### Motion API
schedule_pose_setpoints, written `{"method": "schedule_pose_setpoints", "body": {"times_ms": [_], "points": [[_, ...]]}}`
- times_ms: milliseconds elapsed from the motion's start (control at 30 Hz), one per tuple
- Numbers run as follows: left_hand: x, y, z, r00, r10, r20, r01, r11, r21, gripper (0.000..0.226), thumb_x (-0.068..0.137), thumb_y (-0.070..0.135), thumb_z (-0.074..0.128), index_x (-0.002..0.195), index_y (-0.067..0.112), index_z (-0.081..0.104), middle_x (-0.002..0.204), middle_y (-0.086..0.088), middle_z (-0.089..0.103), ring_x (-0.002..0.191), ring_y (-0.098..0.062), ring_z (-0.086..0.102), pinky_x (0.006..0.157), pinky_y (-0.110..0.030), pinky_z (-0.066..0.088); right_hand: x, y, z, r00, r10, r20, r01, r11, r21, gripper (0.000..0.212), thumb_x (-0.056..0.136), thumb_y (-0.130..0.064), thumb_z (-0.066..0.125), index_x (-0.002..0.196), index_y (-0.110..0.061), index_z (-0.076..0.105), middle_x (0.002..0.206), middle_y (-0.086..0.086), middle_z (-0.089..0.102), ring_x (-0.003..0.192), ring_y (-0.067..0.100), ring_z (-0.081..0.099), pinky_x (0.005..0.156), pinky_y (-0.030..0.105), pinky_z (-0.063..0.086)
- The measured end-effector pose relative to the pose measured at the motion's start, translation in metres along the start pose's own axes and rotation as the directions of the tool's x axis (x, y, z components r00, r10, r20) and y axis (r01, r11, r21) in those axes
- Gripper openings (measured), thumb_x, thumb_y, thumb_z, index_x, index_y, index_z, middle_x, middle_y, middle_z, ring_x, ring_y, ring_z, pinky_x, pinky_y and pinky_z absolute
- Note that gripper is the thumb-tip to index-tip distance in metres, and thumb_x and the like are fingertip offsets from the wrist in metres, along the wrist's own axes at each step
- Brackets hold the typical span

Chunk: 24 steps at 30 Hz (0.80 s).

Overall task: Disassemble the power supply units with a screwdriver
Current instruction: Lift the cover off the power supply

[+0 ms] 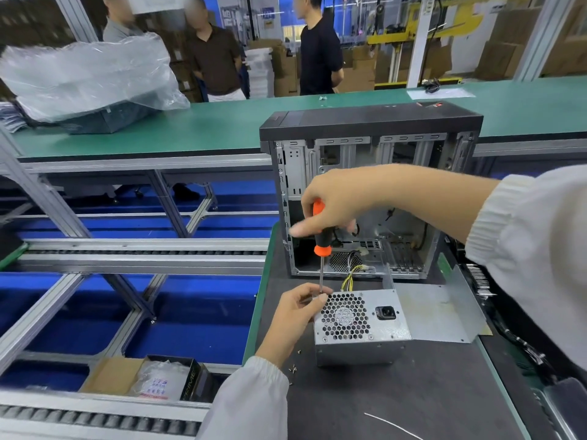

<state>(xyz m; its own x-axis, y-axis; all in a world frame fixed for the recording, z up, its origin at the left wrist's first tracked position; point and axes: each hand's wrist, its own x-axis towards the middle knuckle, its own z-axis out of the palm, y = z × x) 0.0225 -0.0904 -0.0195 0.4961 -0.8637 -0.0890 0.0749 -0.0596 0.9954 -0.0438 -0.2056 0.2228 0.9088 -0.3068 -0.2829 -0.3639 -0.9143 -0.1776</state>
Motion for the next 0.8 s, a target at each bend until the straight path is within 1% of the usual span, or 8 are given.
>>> {"method": "schedule_pose_setpoints", "body": {"times_ms": [100,200,267,367,567,633,700,800], "points": [[0.000,-0.002,0.003,1.000,0.008,-0.029,-0.008,1.000,0.010,0.016,0.096,0.006,0.058,0.098,0.009,0.074,0.094,-0.012,0.075,0.083,-0.018,0.069,0.070,-0.026,0.055,0.008,-0.002,0.016,0.966,-0.015,-0.258,0.006,0.999,-0.037,0.054,0.095,-0.054,0.044,0.071,-0.008,0.057,0.051,0.003,0.055,0.046,0.017,0.057,0.047,0.021,0.040],[-0.001,-0.003,0.001,0.999,0.019,-0.029,-0.020,1.000,-0.021,0.018,0.096,0.007,0.058,0.102,0.011,0.074,0.096,-0.010,0.075,0.088,-0.019,0.071,0.073,-0.025,0.056,0.012,-0.002,0.024,0.934,-0.057,-0.352,0.022,0.994,-0.103,0.026,0.097,-0.025,0.048,0.080,-0.006,0.056,0.065,0.007,0.054,0.063,0.025,0.051,0.054,0.026,0.039],[-0.001,-0.002,0.000,0.999,0.036,0.002,-0.036,0.998,-0.042,0.020,0.097,0.015,0.058,0.110,0.015,0.073,0.105,-0.005,0.075,0.099,-0.019,0.070,0.080,-0.026,0.056,0.009,-0.002,0.019,0.963,-0.058,-0.265,0.031,0.994,-0.107,0.013,0.095,-0.021,0.047,0.097,-0.009,0.052,0.080,0.007,0.057,0.074,0.025,0.052,0.057,0.029,0.040],[0.000,0.002,0.000,0.998,0.063,0.025,-0.061,0.994,-0.087,0.027,0.099,0.022,0.053,0.121,0.019,0.068,0.118,0.002,0.071,0.114,-0.014,0.064,0.093,-0.031,0.053,0.003,-0.003,0.005,0.998,-0.063,-0.031,0.060,0.995,-0.082,0.022,0.096,-0.025,0.050,0.115,-0.014,0.046,0.088,0.001,0.055,0.077,0.019,0.050,0.056,0.026,0.037],[0.000,0.004,0.002,0.996,0.092,-0.010,-0.093,0.992,-0.090,0.027,0.101,0.013,0.049,0.099,0.019,0.076,0.106,-0.007,0.074,0.100,-0.023,0.069,0.085,-0.034,0.056,-0.003,-0.007,-0.011,0.990,-0.109,0.092,0.121,0.983,-0.136,0.032,0.093,-0.027,0.059,0.122,-0.018,0.049,0.091,-0.007,0.048,0.074,0.009,0.048,0.056,0.022,0.035],[0.000,0.004,0.004,0.995,0.097,-0.026,-0.099,0.992,-0.080,0.029,0.101,0.011,0.049,0.094,0.019,0.076,0.103,-0.009,0.074,0.098,-0.024,0.070,0.083,-0.032,0.057,-0.002,-0.008,-0.009,0.994,-0.078,0.080,0.090,0.983,-0.160,0.037,0.092,-0.044,0.058,0.115,-0.016,0.052,0.092,-0.003,0.055,0.077,0.013,0.058,0.057,0.022,0.040],[0.001,0.004,0.005,0.994,0.097,-0.048,-0.100,0.992,-0.074,0.027,0.100,0.010,0.049,0.094,0.016,0.075,0.101,-0.010,0.075,0.098,-0.023,0.070,0.080,-0.030,0.056,-0.001,-0.008,-0.003,1.000,0.023,0.004,-0.022,0.988,-0.152,0.059,0.085,-0.068,0.048,0.094,-0.010,0.054,0.074,0.003,0.065,0.061,0.017,0.068,0.054,0.024,0.048],[0.001,0.004,0.007,0.993,0.106,-0.059,-0.111,0.991,-0.075,0.026,0.100,0.009,0.050,0.094,0.014,0.075,0.099,-0.009,0.075,0.096,-0.022,0.070,0.076,-0.026,0.056,0.000,-0.009,0.005,0.971,0.085,-0.223,-0.151,0.941,-0.302,0.069,0.086,-0.074,0.034,0.068,-0.009,0.048,0.043,0.001,0.053,0.038,0.016,0.054,0.043,0.024,0.040]]}}
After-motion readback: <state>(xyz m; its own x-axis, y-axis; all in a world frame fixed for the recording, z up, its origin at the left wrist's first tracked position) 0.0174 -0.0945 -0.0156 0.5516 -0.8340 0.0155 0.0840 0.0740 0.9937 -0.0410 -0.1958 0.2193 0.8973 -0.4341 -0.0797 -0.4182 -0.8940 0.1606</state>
